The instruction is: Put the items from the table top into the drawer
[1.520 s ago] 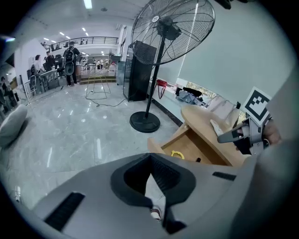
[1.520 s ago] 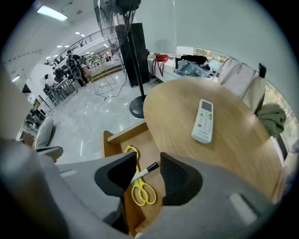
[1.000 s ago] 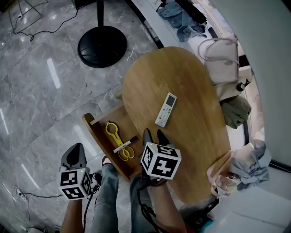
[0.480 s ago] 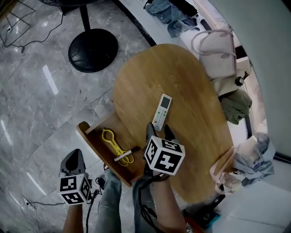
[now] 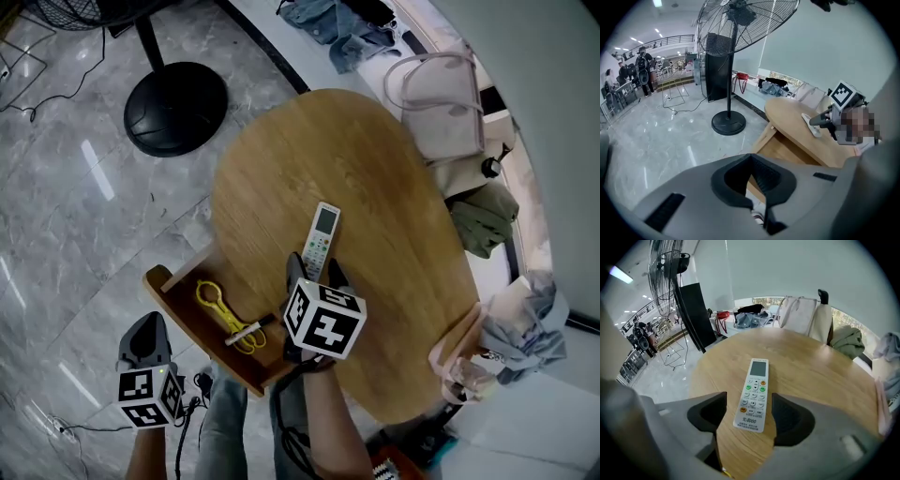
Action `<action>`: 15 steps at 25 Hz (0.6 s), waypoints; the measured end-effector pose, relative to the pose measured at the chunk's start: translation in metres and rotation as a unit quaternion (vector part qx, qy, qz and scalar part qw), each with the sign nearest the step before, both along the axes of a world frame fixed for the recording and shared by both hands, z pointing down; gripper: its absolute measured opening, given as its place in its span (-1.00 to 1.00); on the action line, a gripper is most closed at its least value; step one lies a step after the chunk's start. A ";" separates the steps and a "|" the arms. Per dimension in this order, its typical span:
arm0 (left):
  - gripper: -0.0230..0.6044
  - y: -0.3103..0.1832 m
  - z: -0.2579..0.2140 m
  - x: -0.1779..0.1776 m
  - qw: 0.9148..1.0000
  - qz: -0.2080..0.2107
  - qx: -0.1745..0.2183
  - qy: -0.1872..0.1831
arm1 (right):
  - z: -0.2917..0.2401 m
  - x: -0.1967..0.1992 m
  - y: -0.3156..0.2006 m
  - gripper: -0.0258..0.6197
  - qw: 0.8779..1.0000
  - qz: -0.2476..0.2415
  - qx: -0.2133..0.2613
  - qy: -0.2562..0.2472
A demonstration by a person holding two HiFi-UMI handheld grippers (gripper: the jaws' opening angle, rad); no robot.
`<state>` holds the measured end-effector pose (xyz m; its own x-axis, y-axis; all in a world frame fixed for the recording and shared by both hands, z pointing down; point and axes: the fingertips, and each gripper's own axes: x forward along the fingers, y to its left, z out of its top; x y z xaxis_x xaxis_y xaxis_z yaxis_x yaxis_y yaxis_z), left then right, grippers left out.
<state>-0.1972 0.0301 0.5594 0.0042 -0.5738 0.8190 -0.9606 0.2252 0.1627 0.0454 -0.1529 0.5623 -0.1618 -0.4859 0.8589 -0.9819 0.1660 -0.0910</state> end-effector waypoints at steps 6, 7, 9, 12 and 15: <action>-0.94 -0.014 0.004 0.004 1.000 -0.009 0.000 0.000 | 0.013 0.004 -0.010 -0.04 1.000 -0.001 -0.014 -0.006; -0.94 -0.016 0.005 0.004 1.000 -0.010 0.000 -0.001 | 0.014 0.003 -0.012 -0.04 1.000 -0.001 -0.018 -0.011; -0.94 -0.020 0.005 0.005 1.000 -0.009 -0.001 -0.002 | 0.017 0.002 -0.015 -0.04 1.000 -0.002 -0.026 -0.017; -0.94 -0.023 0.007 0.005 1.000 -0.008 -0.004 -0.004 | 0.021 0.001 -0.020 -0.04 0.999 -0.005 -0.030 -0.013; -0.94 -0.025 0.009 0.005 1.000 -0.010 -0.005 -0.005 | 0.025 0.002 -0.022 -0.04 0.999 -0.005 -0.036 -0.012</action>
<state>-0.1922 0.0047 0.5684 -0.0150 -0.5656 0.8245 -0.9574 0.2459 0.1513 0.0475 -0.1752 0.5878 -0.1870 -0.4217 0.8872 -0.9776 0.1689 -0.1258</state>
